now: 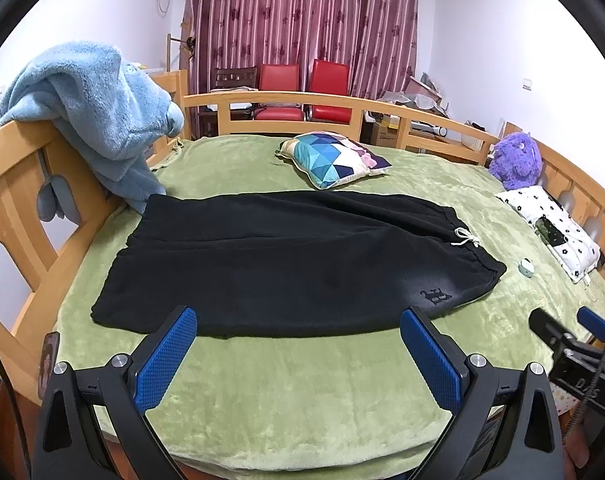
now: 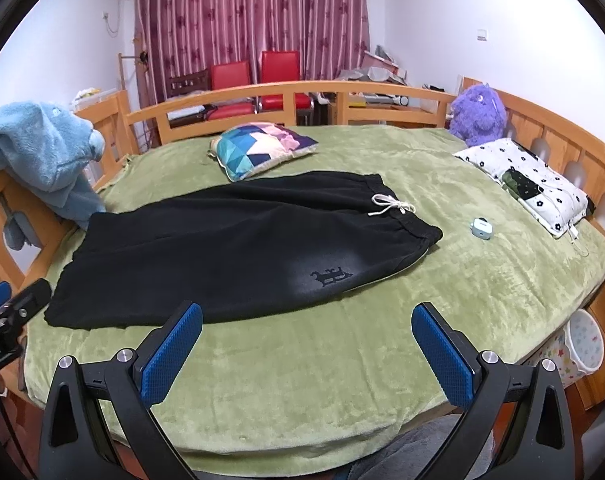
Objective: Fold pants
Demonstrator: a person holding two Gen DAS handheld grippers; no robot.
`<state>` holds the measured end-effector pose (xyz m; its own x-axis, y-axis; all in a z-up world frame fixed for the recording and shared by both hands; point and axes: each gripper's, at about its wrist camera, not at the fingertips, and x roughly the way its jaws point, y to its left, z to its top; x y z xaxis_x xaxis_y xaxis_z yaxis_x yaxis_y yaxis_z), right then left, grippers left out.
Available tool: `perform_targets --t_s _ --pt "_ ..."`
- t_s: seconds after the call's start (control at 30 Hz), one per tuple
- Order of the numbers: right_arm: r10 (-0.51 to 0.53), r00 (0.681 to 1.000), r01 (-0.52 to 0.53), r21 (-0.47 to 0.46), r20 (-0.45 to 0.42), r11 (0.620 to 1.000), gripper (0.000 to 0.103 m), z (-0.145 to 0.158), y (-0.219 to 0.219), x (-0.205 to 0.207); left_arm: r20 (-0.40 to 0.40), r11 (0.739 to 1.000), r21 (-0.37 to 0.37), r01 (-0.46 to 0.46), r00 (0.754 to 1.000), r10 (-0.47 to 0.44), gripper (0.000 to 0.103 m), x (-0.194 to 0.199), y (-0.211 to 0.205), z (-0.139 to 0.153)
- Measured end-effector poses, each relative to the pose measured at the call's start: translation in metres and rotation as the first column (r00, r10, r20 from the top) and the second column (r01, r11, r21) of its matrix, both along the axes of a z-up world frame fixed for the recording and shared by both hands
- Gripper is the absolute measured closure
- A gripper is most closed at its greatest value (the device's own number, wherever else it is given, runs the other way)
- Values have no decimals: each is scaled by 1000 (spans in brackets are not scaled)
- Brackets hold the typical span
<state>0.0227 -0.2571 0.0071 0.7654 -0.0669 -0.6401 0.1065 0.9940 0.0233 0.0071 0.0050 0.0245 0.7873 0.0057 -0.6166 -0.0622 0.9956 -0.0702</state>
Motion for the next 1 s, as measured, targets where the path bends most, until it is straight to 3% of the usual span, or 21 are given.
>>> perform_targets --t_s 0.1,0.23,0.37,0.5,0.6,0.73,0.8,0.93,1.0 --pt "5 999 -6 -39 -36 999 0 -3 4 11 -9 1000 -5 -8 1000 8 0 8 3 0" --pt "41 999 -41 -82 -2 996 0 -6 8 19 -28 999 34 -9 1000 10 0 21 2 -4" --pt "77 997 -76 -40 25 996 0 -13 6 30 -48 1000 -20 24 999 -25 0 38 11 -16" --pt "89 996 -88 14 -14 996 2 -30 -4 50 -88 999 -47 16 996 -20 0 58 23 -34" --pt "65 997 -64 24 -44 998 12 -45 -14 66 -112 999 -36 21 993 -25 1 70 32 -50" --pt "10 995 -11 -9 -95 1000 48 -73 -29 85 -155 998 -55 -42 987 33 13 87 55 -79" --pt "-2 992 5 20 -124 1000 49 -88 -40 97 -193 996 -65 -66 980 53 14 97 67 -96" --pt "22 984 16 216 -174 976 49 -124 -69 119 -245 984 -117 -132 964 101 18 106 93 -129" --pt "17 980 32 244 -197 969 48 -139 -76 129 -264 980 -122 -159 957 122 18 108 102 -144"
